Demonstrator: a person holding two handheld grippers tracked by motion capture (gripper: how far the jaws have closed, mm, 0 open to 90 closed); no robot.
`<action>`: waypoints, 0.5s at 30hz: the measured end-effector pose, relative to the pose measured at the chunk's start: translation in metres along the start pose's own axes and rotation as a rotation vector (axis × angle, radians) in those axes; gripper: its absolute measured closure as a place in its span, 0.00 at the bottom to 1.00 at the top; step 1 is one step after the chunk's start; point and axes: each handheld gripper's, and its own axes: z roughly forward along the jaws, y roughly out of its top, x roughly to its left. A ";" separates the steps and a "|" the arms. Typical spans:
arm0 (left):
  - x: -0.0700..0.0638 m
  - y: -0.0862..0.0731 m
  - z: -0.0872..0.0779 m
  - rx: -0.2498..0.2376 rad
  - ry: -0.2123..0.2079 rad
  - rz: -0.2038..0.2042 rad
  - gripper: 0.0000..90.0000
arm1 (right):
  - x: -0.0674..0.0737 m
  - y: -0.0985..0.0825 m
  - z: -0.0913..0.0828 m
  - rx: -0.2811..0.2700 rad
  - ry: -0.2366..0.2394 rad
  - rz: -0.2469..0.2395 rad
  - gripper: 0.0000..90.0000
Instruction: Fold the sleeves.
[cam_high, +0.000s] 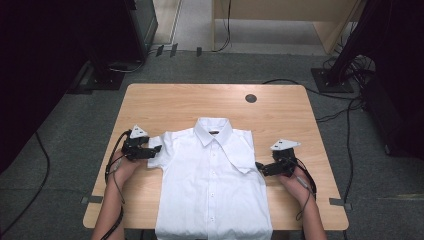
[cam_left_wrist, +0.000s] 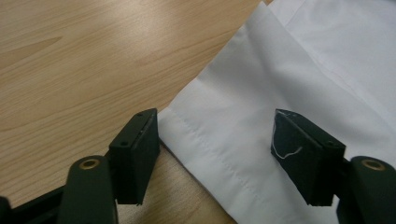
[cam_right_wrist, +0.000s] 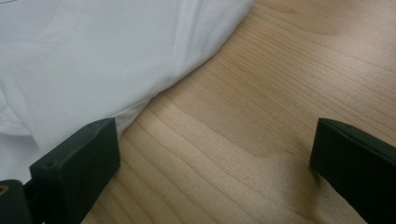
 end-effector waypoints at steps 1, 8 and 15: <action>0.000 0.000 0.000 -0.001 0.001 0.001 0.41 | 0.000 0.000 0.000 0.000 0.000 0.000 0.02; -0.004 -0.001 -0.003 -0.015 0.004 -0.011 0.62 | 0.000 0.000 0.000 0.000 0.000 0.000 0.02; -0.008 0.000 -0.002 -0.015 0.009 -0.043 0.85 | 0.000 0.000 0.000 0.000 0.000 0.000 0.02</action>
